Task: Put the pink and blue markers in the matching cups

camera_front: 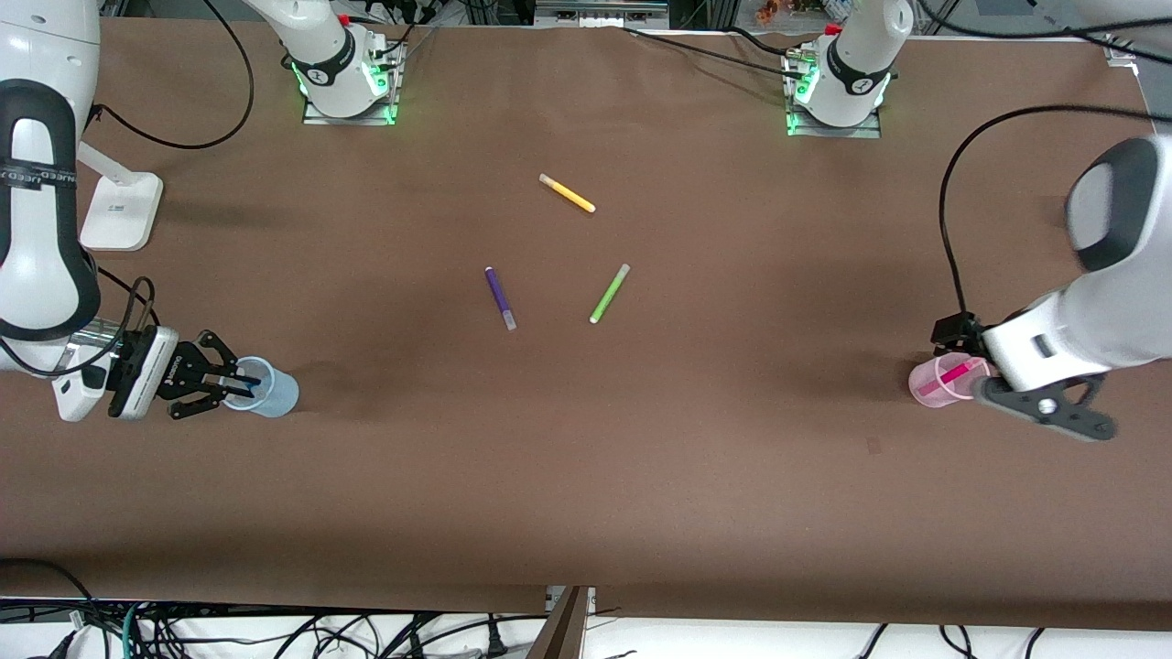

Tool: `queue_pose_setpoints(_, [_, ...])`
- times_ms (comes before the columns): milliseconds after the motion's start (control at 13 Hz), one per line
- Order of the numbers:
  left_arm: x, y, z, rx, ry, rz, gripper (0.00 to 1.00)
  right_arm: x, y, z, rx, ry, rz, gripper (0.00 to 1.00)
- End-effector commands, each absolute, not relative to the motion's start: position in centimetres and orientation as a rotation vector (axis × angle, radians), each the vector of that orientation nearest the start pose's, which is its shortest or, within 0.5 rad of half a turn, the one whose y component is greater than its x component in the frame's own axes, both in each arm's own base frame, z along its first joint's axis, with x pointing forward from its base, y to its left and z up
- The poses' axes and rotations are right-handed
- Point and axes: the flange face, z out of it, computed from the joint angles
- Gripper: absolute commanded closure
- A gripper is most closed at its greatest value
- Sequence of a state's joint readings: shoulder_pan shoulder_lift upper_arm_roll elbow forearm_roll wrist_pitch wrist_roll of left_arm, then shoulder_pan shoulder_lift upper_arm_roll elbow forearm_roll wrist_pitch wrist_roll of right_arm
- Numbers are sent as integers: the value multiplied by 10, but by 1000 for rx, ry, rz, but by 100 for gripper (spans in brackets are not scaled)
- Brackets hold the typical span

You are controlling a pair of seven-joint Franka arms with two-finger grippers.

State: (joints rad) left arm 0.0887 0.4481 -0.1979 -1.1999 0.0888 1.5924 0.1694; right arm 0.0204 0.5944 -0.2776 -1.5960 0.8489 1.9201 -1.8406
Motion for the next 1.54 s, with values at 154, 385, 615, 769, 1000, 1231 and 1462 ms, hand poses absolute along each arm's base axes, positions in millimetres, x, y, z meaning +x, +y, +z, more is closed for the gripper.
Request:
queue_pose_setpoints(154, [631,-56,582,-3182,212,-8,0,672,-108,279,-2068,-1477,-620,100])
queue_pose_setpoints(385, [603,-51,590,-3177,200,-22,0,673,-107,271,-2050,-1467,-642,100])
queue_pose_setpoints(615, [583,-47,585,-3198,206,-45,0,672,-110,268,-2032,-1461,-673,100])
queue_pose_setpoints(769, [577,-46,588,-3189,240,-31,0,671,-112,268,-2027,-1456,-671,80])
queue_pose_setpoints(1000, [576,-34,592,-3182,305,-20,0,671,-118,270,-2038,-1419,-679,0])
queue_pose_setpoints(1231, [576,-14,590,-3169,372,-18,0,676,-120,284,-2044,-1387,-677,0])
queue_pose_setpoints(1462, [573,1,594,-3170,377,-20,0,688,-115,321,-2096,-1295,-591,0])
